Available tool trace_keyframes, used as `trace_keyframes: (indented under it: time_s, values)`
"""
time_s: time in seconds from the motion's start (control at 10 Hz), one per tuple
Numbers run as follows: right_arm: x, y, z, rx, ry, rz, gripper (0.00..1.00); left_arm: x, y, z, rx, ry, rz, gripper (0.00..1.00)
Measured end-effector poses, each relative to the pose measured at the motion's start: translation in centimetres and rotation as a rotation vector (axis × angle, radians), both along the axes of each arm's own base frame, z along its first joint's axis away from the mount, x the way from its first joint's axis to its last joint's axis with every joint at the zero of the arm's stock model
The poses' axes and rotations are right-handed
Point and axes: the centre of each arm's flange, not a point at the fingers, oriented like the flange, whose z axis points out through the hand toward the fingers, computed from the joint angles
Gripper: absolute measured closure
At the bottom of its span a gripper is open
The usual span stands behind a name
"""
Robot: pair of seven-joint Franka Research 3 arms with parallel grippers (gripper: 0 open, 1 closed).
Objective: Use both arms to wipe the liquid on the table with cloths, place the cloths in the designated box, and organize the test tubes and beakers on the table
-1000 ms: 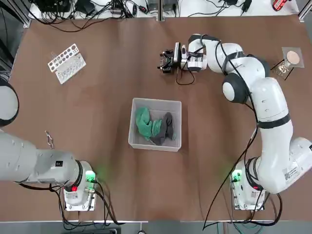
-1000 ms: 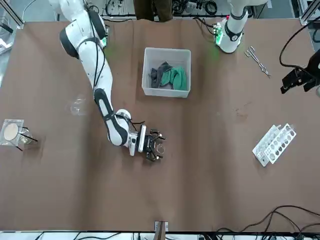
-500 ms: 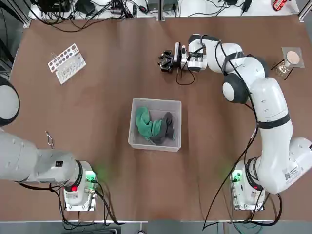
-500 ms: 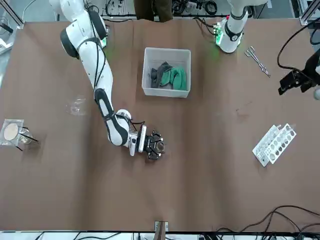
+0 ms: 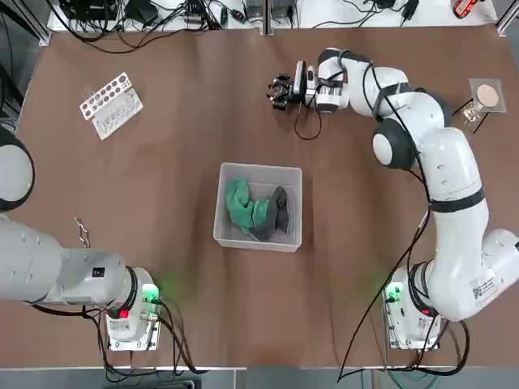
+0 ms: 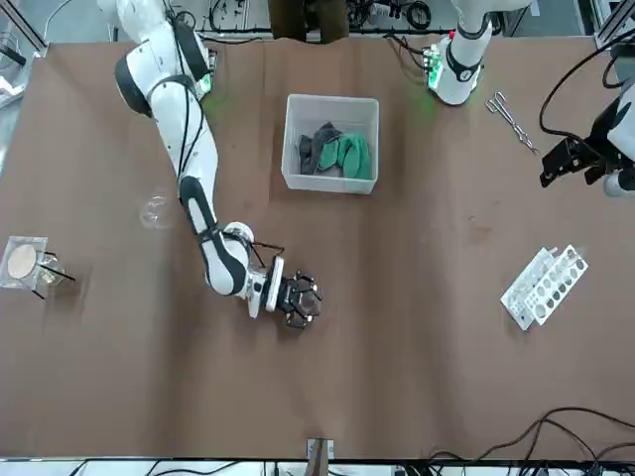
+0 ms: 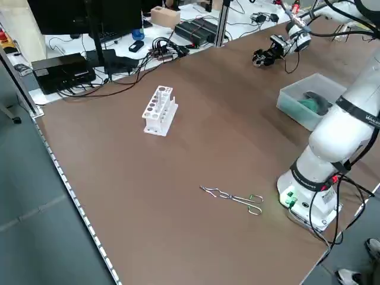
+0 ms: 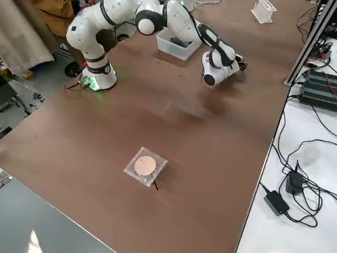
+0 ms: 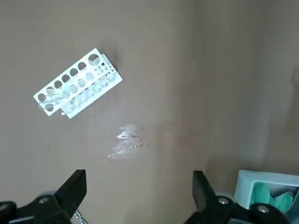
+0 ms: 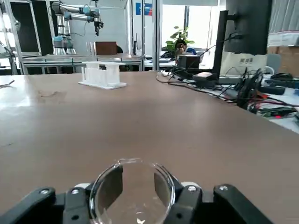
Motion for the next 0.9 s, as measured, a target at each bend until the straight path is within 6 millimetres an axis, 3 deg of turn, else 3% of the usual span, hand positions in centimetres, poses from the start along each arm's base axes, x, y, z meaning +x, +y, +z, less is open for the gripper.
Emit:
trace_keyframes:
  time_s: [0.4, 0.7, 0.9]
  values:
    - [1.9, -3.1, 1.0, -0.101, -0.057, -0.006, 0.62, 0.0, 0.2, 0.0, 0.000, 0.000, 0.004, 0.00]
    - [5.0, -7.8, 5.8, -0.229, -0.161, -0.015, 0.61, 0.0, 0.5, 0.0, 0.000, 0.001, 0.001, 0.00]
    - [6.3, -11.7, 7.8, -0.285, -0.192, -0.027, 0.61, 0.0, 0.5, 0.0, 0.000, 0.002, -0.002, 0.00]
